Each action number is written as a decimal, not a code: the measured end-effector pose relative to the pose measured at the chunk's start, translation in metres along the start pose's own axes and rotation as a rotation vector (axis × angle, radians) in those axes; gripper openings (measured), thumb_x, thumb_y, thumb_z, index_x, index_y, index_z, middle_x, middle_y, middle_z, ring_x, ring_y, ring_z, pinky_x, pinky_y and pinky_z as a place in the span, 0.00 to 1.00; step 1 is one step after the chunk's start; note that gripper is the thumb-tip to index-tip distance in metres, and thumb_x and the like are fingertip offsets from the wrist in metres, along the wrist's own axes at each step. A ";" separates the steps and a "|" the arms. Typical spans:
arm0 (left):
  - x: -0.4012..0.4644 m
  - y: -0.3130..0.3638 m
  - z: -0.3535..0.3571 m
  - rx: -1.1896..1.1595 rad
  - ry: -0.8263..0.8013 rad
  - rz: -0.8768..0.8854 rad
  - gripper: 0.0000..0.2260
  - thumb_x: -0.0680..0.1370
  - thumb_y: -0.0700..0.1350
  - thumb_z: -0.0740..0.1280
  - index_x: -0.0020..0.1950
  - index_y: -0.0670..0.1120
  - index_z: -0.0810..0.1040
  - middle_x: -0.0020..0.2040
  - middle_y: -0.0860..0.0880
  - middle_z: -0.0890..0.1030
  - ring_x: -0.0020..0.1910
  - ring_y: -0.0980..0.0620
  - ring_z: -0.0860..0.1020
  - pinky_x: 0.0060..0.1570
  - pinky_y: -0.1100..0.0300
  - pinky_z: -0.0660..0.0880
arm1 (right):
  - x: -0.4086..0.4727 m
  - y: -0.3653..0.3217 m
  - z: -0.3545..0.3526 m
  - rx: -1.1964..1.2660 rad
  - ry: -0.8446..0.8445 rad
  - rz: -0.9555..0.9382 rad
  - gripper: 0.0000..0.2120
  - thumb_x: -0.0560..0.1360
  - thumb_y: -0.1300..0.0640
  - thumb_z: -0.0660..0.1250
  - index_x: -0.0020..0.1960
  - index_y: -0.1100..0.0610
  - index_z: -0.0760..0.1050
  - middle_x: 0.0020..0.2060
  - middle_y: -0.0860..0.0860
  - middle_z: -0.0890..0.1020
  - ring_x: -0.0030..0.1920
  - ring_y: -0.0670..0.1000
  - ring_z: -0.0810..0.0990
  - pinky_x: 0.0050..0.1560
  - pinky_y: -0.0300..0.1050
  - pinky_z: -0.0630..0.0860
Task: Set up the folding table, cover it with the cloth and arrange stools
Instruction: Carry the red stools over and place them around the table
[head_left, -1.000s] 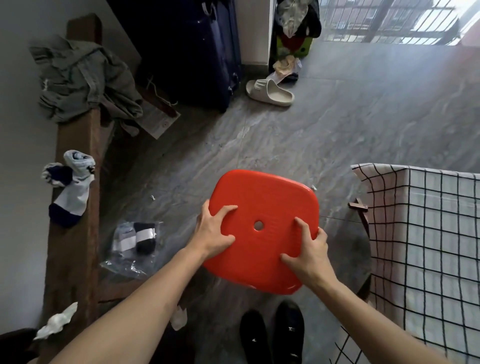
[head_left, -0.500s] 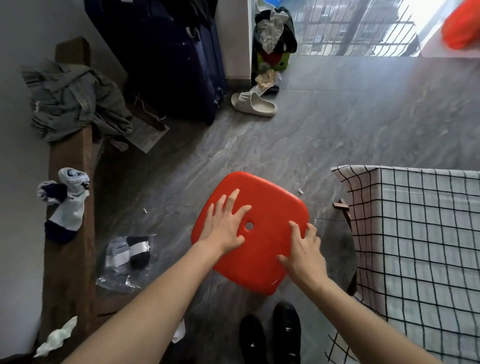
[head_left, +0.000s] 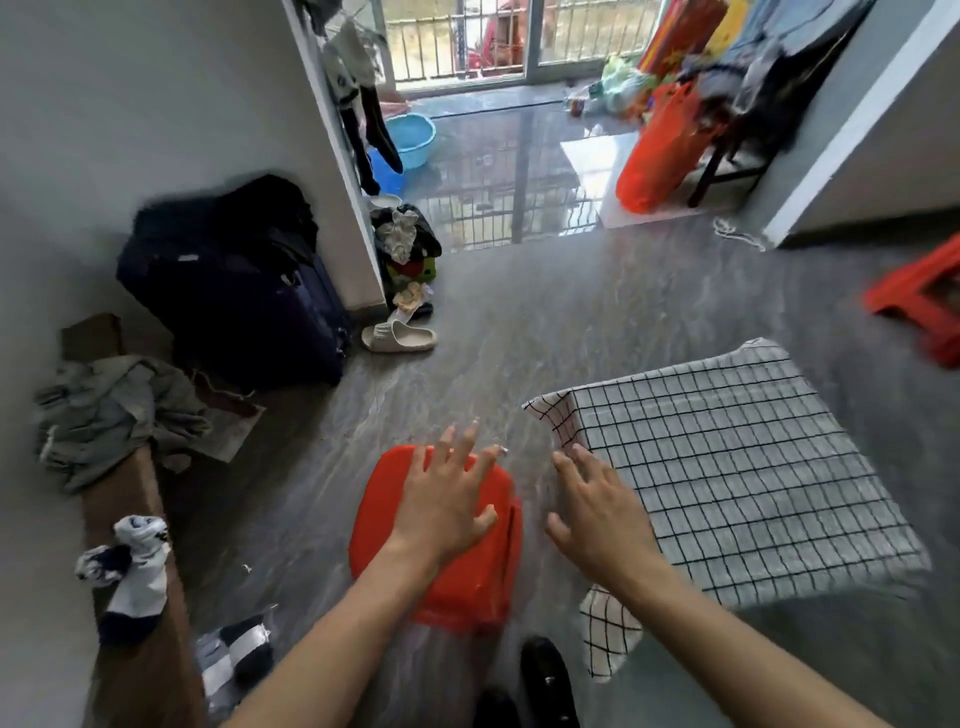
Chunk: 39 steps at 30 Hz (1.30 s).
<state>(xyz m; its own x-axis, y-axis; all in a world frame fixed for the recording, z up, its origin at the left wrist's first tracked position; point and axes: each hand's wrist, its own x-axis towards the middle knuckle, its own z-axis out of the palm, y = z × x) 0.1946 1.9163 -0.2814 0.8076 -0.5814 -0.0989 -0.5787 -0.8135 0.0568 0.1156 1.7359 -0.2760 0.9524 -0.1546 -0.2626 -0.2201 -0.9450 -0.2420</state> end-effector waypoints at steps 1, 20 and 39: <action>0.002 0.011 -0.014 0.000 0.031 0.024 0.34 0.60 0.60 0.75 0.64 0.53 0.74 0.71 0.44 0.71 0.67 0.41 0.73 0.62 0.39 0.70 | -0.013 0.007 -0.015 -0.003 0.019 0.021 0.36 0.73 0.45 0.64 0.77 0.53 0.58 0.76 0.56 0.62 0.74 0.57 0.62 0.70 0.55 0.67; 0.042 0.317 -0.120 0.059 0.045 0.668 0.35 0.77 0.63 0.59 0.79 0.56 0.48 0.79 0.50 0.37 0.78 0.48 0.37 0.75 0.42 0.40 | -0.213 0.220 -0.127 0.114 0.259 0.558 0.33 0.76 0.45 0.63 0.77 0.53 0.58 0.78 0.56 0.55 0.77 0.56 0.53 0.75 0.55 0.57; 0.034 0.711 -0.120 0.095 -0.003 1.057 0.34 0.73 0.59 0.66 0.76 0.54 0.58 0.80 0.48 0.46 0.78 0.47 0.45 0.74 0.45 0.44 | -0.427 0.507 -0.160 0.229 0.285 1.002 0.32 0.75 0.44 0.64 0.76 0.52 0.61 0.78 0.57 0.55 0.75 0.58 0.60 0.73 0.52 0.61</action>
<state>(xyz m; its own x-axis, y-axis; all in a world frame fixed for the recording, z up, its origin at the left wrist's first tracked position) -0.1758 1.3162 -0.1253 -0.1116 -0.9926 -0.0473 -0.9932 0.1098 0.0380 -0.3693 1.2769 -0.1371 0.3223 -0.9211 -0.2182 -0.9367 -0.2770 -0.2143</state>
